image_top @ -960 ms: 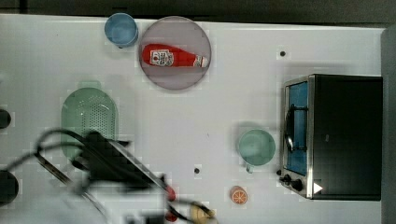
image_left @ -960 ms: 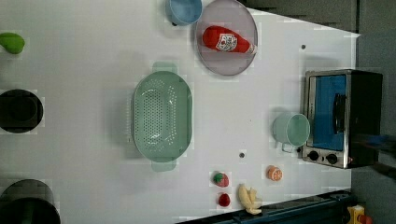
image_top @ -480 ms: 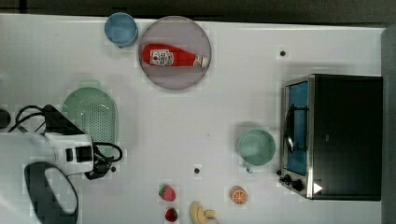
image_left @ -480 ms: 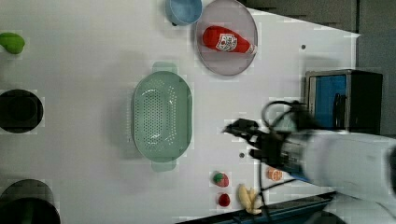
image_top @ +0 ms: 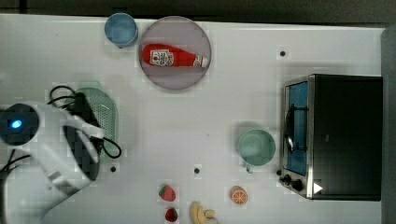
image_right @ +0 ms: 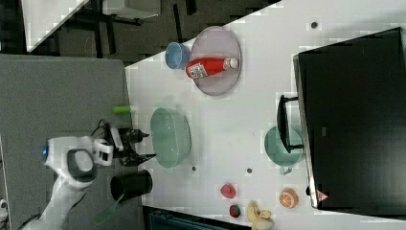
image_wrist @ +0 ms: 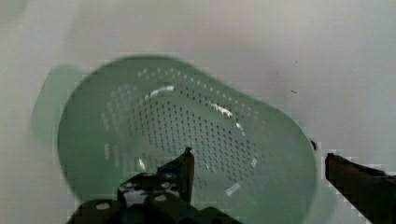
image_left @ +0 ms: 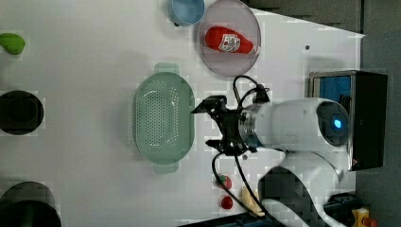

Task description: Drag strainer left to right.

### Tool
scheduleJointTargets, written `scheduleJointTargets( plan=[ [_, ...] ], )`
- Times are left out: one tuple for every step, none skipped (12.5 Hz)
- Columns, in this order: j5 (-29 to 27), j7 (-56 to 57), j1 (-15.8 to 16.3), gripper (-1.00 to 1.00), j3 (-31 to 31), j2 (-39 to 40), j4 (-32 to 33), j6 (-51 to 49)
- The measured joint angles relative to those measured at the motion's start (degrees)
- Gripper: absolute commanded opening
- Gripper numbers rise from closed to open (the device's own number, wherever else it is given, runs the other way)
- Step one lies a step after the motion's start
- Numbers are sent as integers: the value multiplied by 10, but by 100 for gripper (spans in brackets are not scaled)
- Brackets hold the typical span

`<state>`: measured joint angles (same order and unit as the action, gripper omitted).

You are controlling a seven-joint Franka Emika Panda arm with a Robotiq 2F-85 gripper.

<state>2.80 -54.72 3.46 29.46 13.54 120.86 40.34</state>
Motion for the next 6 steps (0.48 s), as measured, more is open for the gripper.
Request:
scheduleJointTargets(
  plan=[
    [6,-34,-3,100,-7,20,2,19],
    [6,-65,-7,100,-10,42,2,42],
    [14,-91,-10,100,-11,65,2,54],
    [26,-116,-9,100,-11,89,1,64],
    [30,-143,-8,100,-10,113,0,86],
    [37,-159,-6,100,-9,137,-2,104]
  ],
)
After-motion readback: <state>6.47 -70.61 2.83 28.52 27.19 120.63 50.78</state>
